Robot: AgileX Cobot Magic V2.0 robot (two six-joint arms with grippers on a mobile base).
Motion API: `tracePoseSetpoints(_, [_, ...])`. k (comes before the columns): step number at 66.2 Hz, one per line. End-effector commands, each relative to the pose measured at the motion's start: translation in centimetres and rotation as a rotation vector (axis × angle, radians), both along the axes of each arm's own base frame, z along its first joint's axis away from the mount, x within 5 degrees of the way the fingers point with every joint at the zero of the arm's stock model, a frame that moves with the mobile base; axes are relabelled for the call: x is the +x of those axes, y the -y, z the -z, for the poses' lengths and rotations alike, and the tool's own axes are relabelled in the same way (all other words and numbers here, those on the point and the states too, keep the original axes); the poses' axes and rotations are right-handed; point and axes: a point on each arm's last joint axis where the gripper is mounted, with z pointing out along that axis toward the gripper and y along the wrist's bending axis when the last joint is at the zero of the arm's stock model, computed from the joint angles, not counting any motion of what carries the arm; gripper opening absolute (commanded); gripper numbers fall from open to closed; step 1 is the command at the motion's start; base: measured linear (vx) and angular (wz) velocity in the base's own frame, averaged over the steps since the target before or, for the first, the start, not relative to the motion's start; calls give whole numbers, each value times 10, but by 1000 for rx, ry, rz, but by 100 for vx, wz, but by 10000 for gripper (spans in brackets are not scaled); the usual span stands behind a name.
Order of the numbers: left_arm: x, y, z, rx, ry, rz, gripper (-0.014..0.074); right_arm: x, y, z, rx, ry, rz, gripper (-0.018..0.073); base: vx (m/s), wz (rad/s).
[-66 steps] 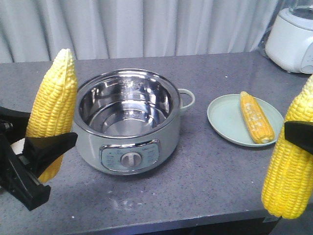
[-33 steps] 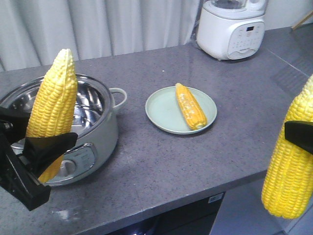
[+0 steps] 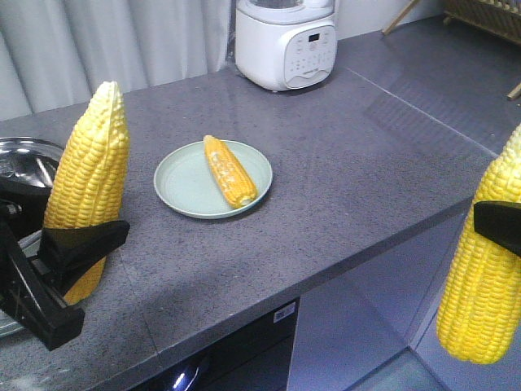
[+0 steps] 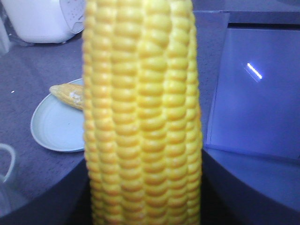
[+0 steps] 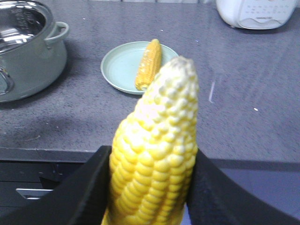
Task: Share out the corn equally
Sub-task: 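Turn the base away from the pot toward the other counter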
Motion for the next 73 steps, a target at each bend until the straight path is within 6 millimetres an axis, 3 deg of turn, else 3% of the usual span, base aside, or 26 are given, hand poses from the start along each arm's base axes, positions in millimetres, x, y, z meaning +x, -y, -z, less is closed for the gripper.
tracePoseSetpoints(1, [1, 0, -17, -75, 77, -12, 224, 1, 0, -13, 38, 77, 18, 225, -3, -35])
tracePoseSetpoints(73, [1, 0, -17, -75, 77, -12, 224, 1, 1, -13, 38, 78, 19, 225, -4, -34])
